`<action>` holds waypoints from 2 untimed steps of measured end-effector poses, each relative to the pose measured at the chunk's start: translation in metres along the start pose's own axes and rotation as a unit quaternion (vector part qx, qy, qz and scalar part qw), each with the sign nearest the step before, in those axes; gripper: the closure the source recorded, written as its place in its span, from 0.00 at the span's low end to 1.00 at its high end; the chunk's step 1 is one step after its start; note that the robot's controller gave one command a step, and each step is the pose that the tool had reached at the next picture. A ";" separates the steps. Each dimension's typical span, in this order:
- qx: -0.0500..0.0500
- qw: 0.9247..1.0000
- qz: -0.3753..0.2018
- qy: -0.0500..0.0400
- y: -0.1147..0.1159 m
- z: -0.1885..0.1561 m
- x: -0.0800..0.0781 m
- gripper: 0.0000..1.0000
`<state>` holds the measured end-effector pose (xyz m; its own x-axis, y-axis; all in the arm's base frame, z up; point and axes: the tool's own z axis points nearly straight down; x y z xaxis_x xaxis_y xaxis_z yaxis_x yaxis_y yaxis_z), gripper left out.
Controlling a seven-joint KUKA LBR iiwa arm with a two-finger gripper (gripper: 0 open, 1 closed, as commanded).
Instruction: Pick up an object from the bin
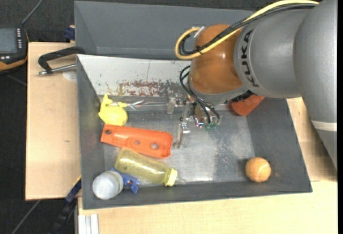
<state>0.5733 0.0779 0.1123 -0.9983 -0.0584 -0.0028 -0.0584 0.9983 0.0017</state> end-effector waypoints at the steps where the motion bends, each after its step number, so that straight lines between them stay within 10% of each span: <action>1: -0.001 0.996 -0.094 -0.001 0.050 0.027 0.015 0.00; 2: 0.001 0.999 0.039 0.000 0.064 0.039 0.018 1.00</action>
Offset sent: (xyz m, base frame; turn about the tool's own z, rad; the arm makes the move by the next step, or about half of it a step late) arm -0.0235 0.0642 -0.0423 0.0761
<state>0.5516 0.1410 0.0730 -0.9998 0.0189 -0.0030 0.0189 0.9998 0.0002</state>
